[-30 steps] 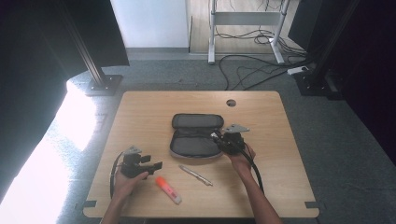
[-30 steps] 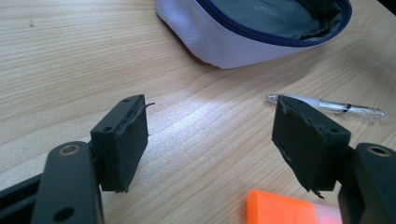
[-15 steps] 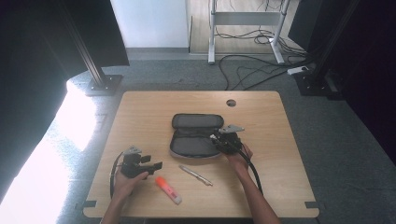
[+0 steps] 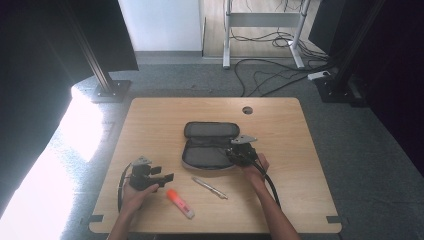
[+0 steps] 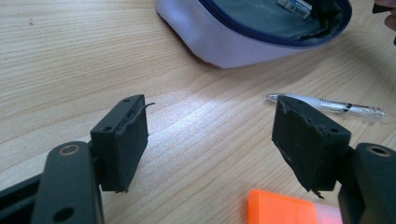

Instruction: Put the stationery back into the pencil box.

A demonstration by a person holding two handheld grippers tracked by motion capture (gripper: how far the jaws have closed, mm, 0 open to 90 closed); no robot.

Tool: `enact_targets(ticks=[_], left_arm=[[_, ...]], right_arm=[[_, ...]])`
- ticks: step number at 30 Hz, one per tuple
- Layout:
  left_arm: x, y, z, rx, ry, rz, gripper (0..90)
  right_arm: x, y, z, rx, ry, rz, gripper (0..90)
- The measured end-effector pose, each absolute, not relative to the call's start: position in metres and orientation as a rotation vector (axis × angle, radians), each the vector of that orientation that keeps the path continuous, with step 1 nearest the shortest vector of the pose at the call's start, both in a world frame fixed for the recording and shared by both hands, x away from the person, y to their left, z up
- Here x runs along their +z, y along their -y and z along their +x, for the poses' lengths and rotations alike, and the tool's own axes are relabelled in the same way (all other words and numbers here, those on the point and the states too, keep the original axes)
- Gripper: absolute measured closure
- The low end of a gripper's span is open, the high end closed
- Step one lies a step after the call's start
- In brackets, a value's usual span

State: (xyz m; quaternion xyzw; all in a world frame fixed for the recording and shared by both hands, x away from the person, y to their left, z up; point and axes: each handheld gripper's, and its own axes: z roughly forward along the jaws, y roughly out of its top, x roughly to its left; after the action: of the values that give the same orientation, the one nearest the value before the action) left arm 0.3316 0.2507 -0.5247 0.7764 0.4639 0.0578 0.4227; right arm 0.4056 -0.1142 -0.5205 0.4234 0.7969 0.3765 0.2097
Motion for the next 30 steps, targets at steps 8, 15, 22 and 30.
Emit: enact_targets(ticks=[8, 15, 22, 30], left_arm=[[-0.524, -0.251, 0.331, 0.146, -1.162, 1.940, 27.3], [-0.525, -0.250, 0.332, 0.140, -1.160, 1.938, 27.3], [-0.524, -0.251, 0.331, 0.147, -1.165, 1.936, 27.3], [-0.524, -0.251, 0.331, 0.136, -1.173, 1.917, 27.2]], right_arm=[[-0.513, 0.118, 0.399, 1.124, -2.171, 1.190, 51.9], [-0.509, 0.124, 0.389, 1.205, -2.143, 1.199, 49.1], [-0.504, 0.131, 0.377, 1.268, -2.128, 1.196, 48.4], [-0.503, 0.138, 0.361, 1.304, -2.112, 1.181, 47.9]])
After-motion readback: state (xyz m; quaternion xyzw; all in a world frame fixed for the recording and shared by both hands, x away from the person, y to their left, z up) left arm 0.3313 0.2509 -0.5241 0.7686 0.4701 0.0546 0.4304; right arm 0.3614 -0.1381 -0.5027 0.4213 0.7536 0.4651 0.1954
